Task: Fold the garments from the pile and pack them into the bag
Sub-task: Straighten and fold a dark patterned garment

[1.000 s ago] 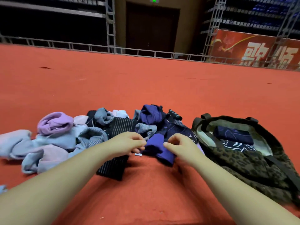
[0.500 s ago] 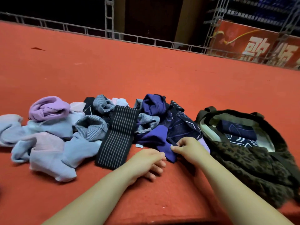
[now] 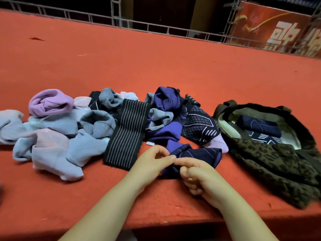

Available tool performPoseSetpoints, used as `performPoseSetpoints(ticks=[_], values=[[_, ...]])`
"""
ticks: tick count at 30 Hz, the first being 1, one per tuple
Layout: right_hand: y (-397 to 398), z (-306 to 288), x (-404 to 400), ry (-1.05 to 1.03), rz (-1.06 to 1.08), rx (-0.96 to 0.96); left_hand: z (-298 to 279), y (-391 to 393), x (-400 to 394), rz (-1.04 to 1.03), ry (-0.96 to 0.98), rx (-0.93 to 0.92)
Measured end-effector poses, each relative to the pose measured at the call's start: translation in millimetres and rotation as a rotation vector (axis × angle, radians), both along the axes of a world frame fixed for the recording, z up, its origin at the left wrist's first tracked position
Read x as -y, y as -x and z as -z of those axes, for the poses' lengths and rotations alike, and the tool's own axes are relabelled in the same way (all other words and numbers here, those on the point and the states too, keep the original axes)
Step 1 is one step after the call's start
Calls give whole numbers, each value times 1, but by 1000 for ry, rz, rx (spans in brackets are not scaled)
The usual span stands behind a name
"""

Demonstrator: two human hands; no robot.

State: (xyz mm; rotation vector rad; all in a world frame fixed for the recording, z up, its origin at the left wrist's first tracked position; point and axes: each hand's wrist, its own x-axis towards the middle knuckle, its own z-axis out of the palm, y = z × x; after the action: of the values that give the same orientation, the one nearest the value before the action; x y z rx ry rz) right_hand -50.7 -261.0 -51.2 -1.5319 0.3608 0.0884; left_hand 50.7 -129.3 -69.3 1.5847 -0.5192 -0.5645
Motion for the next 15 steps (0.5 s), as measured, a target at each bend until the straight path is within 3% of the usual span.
performPoseSetpoints(ticks=[4, 7, 9, 12, 15], values=[[6, -1, 10, 196, 324, 100, 5, 2, 1, 49, -157, 168], [3, 10, 23, 602, 539, 219, 7, 6, 6, 14, -200, 241], [-2, 17, 27, 890, 515, 94, 7, 9, 13, -29, -224, 259], [-8, 19, 23, 968, 414, -130, 8, 14, 21, -32, -266, 322], [-9, 24, 20, 1025, 389, -84, 10, 15, 17, -2, -205, 304]])
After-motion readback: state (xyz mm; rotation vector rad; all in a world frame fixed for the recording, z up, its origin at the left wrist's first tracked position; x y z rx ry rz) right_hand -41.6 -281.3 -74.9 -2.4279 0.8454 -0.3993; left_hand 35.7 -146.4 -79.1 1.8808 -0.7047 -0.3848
